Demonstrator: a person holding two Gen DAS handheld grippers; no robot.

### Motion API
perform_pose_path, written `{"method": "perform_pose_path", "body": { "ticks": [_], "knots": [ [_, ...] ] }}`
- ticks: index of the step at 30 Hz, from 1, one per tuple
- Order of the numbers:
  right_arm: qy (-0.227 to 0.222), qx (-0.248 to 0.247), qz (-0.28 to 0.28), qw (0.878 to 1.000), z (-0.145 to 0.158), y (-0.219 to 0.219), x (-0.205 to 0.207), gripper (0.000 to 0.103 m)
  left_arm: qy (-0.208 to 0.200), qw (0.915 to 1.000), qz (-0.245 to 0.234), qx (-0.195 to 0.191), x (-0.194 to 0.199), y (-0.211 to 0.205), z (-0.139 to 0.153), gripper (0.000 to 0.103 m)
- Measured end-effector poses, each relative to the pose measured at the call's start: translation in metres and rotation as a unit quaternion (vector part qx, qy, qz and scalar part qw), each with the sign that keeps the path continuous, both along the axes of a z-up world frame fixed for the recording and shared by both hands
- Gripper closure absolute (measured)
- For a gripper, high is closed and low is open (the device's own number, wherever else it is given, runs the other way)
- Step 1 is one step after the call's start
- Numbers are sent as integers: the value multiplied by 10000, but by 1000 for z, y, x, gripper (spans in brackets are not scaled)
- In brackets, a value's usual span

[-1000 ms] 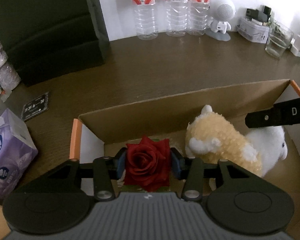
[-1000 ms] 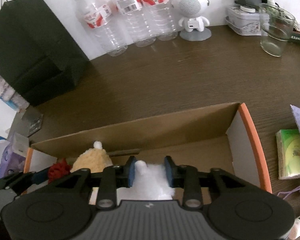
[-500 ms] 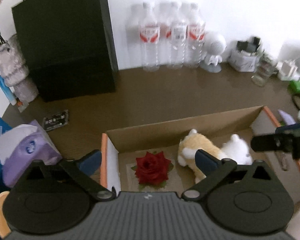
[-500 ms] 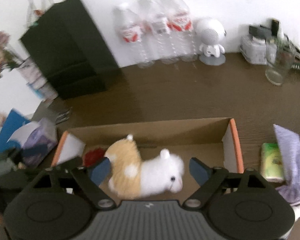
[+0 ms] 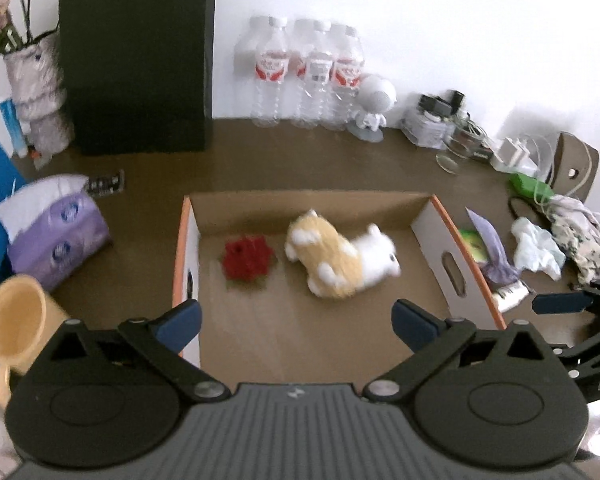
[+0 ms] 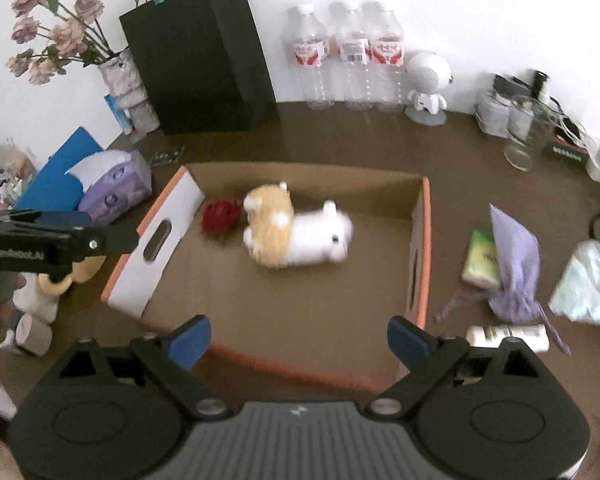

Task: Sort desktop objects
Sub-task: 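Withdraw both tools and move toward the lavender pouch and plastic bag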

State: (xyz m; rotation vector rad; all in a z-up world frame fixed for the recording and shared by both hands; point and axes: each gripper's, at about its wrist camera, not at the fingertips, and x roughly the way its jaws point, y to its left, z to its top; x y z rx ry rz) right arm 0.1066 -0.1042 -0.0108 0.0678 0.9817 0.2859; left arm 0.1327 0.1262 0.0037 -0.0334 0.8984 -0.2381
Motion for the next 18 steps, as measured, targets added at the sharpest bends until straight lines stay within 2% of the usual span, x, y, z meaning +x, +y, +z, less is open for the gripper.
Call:
{"method": "perform_pose_path", "body": {
  "ticks": [5, 12, 18],
  "knots": [
    [19, -167, -89, 9998, 6, -11, -37, 7, 277, 9995, 90, -95, -27, -4, -4, 0],
    [167, -202, -667, 9974, 11, -45, -80, 6, 689, 9963, 325, -390, -52, -9, -7, 0],
    [245, -197, -1097, 9935, 12, -76, -105, 3, 685, 9958, 375, -468, -59, -25, -3, 0]
  ]
}}
